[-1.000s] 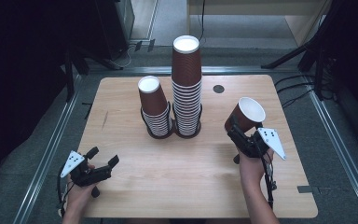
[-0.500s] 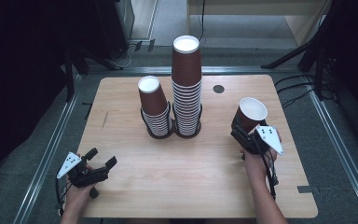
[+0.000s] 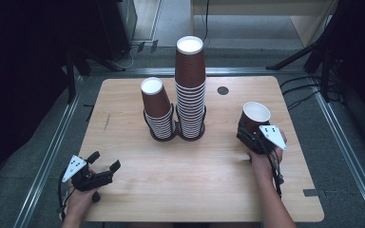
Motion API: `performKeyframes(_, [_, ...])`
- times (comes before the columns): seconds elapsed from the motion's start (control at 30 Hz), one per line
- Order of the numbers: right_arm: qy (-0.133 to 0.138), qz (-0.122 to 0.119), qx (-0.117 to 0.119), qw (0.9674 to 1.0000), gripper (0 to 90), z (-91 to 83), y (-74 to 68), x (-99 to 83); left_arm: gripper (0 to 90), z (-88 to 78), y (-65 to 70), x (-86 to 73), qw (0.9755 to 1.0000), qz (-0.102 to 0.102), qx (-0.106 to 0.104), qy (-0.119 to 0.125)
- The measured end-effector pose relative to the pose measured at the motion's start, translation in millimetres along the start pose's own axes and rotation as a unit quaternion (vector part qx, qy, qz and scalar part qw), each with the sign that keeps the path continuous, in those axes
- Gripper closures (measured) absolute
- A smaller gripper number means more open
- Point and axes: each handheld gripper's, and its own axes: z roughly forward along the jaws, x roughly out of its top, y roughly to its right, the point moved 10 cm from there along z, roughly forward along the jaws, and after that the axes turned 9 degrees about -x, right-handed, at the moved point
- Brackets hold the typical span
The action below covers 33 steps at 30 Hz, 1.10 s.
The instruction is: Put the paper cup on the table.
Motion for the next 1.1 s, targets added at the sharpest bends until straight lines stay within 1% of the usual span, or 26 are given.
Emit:
performKeyframes(0.17, [-0.019,0.002,0.01,0.9998,13.0,3.9,-0.5,-6.2,0.0,0.0,-0.8,0.0,1.0,0.001,0.003,0.001])
performKeyframes(0.33, [-0.029,-0.007,-0.006,0.9995,12.4,8.7,4.0,-11.2,0.0,-0.6,-1.7,0.5,1.0,-0.001,0.004,0.003])
performKeyframes(0.4, [-0.037,-0.002,-0.005,0.9993,12.1,10.2,4.8,-14.0,0.0,-0.7,-1.6,0.6,1.0,-0.002,0.003,0.004])
performKeyframes(0.5, [-0.048,-0.01,-0.002,0.9988,11.6,11.8,4.8,-18.9,0.0,-0.8,-1.7,0.6,1.0,-0.003,0.003,0.004])
performKeyframes(0.57, [-0.05,-0.017,-0.002,0.9986,11.5,11.8,3.9,-20.1,0.0,-0.8,-1.6,0.9,1.0,-0.004,0.003,0.005])
performKeyframes(0.73, [-0.055,-0.021,-0.008,0.9983,11.3,11.9,4.6,-21.3,0.0,-0.8,-1.5,0.6,1.0,-0.003,0.003,0.004])
performKeyframes(0.8, [-0.057,-0.023,-0.008,0.9981,10.0,11.7,4.5,-21.9,0.0,-0.8,-1.5,0.6,1.0,-0.003,0.003,0.004])
performKeyframes(0.87, [-0.061,-0.027,-0.007,0.9978,6.6,11.6,4.0,-23.1,0.0,-0.8,-1.6,0.8,1.0,-0.005,0.003,0.005])
performKeyframes(0.93, [-0.067,-0.031,-0.005,0.9973,5.7,11.3,3.8,-24.9,0.0,-0.9,-1.7,0.8,1.0,-0.005,0.003,0.005])
performKeyframes(1.03, [-0.066,-0.032,-0.004,0.9973,4.6,11.0,3.9,-24.5,0.0,-0.9,-1.6,0.9,1.0,-0.006,0.002,0.006])
performKeyframes(1.1, [-0.068,-0.033,-0.001,0.9971,0.9,10.6,3.5,-24.8,0.0,-0.9,-1.7,0.8,1.0,-0.006,0.002,0.005])
